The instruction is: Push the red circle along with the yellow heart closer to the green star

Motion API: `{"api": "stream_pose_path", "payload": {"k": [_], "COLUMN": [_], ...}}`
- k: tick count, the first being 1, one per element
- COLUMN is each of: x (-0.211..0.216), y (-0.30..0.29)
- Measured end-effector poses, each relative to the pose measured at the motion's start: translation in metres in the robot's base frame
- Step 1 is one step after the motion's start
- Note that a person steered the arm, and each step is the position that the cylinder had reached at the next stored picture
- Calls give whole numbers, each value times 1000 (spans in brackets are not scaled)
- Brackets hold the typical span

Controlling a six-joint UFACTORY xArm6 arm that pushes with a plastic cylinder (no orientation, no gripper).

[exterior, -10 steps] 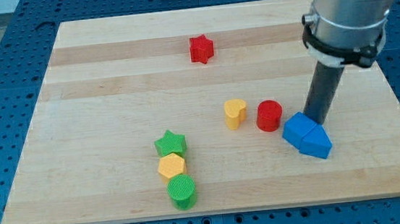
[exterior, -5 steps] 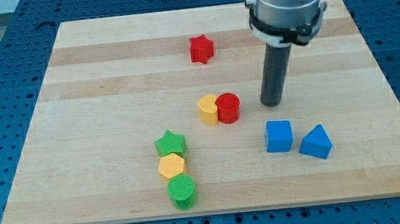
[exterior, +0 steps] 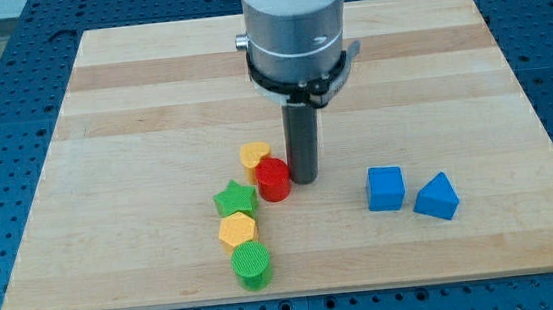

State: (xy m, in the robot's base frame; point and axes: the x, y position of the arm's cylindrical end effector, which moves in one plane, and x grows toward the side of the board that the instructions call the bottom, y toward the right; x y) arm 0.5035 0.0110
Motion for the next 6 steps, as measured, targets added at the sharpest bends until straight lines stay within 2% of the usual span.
{"api": "stream_pose_path", "payload": {"k": [2, 6], "x": [-19, -20], "y": [7, -15]}}
